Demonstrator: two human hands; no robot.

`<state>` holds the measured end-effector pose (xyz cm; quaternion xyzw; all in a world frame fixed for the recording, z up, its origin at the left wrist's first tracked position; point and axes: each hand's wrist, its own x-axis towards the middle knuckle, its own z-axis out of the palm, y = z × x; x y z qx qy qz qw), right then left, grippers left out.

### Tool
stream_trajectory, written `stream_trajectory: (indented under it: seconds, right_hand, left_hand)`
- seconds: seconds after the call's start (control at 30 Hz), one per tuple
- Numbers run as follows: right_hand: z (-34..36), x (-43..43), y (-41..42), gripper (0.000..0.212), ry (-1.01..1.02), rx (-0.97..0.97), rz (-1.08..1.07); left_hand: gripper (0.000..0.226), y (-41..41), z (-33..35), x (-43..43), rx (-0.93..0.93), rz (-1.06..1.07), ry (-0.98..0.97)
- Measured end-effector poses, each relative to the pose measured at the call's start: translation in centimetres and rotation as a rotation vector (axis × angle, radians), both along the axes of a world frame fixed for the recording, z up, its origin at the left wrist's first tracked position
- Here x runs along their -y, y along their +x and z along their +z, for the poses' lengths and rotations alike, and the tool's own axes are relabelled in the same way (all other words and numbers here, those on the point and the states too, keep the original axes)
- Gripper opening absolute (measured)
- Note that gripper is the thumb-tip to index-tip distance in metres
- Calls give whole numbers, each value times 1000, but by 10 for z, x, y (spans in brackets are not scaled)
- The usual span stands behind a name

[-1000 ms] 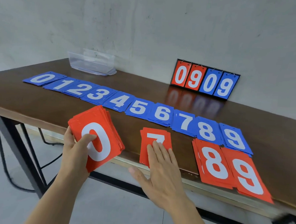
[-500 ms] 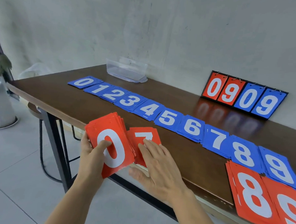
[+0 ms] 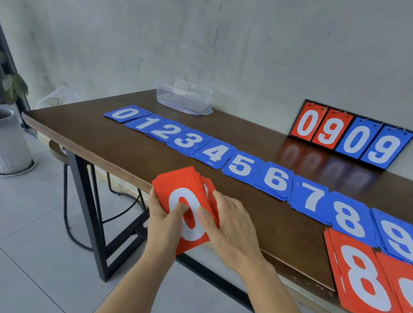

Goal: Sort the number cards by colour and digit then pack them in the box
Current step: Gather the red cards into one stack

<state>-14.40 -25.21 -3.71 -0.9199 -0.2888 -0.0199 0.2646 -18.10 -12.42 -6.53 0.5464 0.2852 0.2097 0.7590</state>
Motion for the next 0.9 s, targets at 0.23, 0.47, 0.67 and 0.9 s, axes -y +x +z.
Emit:
stream_trajectory:
  seconds: [0.23, 0.47, 0.67, 0.9]
  right_hand:
    - [-8, -13, -24, 89, 104, -89, 49]
    - [-5, 60, -42, 91, 42, 68, -182]
    - [4, 150, -39, 104, -238, 184, -612]
    - [-9, 159, -55, 109, -310, 67, -532]
  left_hand:
    - [74, -13, 0, -3, 40, 0, -38]
    - [56, -16, 0, 7, 115, -49, -65]
    - [55, -13, 11, 23, 173, -139, -32]
    - [65, -1, 15, 41, 184, -113, -12]
